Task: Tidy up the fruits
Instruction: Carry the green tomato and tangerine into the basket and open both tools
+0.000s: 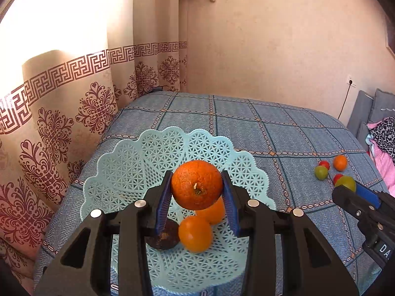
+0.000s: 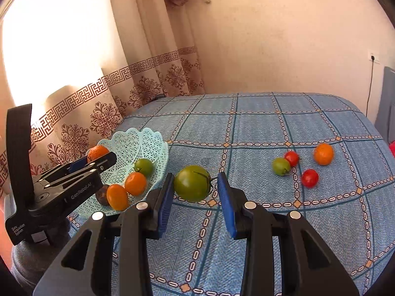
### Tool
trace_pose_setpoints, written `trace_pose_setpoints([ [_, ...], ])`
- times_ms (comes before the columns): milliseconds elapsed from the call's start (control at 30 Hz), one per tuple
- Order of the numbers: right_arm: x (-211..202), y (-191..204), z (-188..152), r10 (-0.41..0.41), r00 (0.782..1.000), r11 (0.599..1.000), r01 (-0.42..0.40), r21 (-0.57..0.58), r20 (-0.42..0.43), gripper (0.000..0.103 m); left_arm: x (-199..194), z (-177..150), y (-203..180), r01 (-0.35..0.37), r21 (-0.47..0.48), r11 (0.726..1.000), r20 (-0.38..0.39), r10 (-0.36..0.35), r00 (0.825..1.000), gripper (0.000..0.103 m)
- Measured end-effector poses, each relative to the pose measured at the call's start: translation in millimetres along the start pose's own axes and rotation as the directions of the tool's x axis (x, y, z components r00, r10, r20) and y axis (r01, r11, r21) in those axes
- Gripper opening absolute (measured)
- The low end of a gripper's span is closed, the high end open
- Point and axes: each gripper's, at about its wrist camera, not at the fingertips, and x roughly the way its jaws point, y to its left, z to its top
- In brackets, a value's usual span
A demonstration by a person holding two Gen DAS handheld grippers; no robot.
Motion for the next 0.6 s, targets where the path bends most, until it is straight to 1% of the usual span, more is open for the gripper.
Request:
trace_pose_setpoints([
  [133, 12, 18, 1, 0.039, 0.999, 0.999, -0.038, 0.012, -0.03, 0.036, 8, -1, 21, -0.01, -0.035, 0.999, -0.012, 0.01, 1.0, 0.04],
  [233, 22, 29, 2, 0.047, 0.998, 0.999, -0.047, 0.005, -0.041, 0.036, 13, -3, 35, -0.017, -0.085, 0.996, -0.023, 0.015, 1.0, 0.041],
  [267, 25, 33, 3, 0.05, 0.998, 0.999, -0.05, 0.001, -0.045, 0.036, 15, -4, 40, -0.012, -0.111, 0.994, -0.024, 0.01, 1.0, 0.051],
  [300, 29, 37, 3, 0.053, 0.997, 0.999, -0.053, 0.0, -0.05, 0.036, 16, -5, 44, -0.004, -0.137, 0.991, -0.021, 0.001, 1.0, 0.07],
  [333, 32, 41, 3, 0.054, 0.997, 0.999, -0.054, -0.005, -0.054, 0.036, 15, -6, 48, 0.006, -0.161, 0.987, -0.011, -0.008, 1.0, 0.077],
  [367, 34, 45, 4, 0.053, 0.997, 0.998, -0.054, -0.015, -0.056, 0.036, 14, -5, 50, 0.007, -0.176, 0.984, 0.0, -0.007, 1.0, 0.081],
  [467, 39, 54, 5, 0.058, 0.997, 0.997, -0.06, -0.04, -0.058, 0.036, 6, 0, 55, -0.001, -0.183, 0.983, 0.033, 0.007, 0.999, 0.081],
  [600, 44, 60, 6, 0.063, 0.996, 0.997, -0.066, -0.044, -0.064, 0.037, 0, 4, 61, -0.02, -0.201, 0.979, 0.051, 0.031, 0.998, 0.084],
])
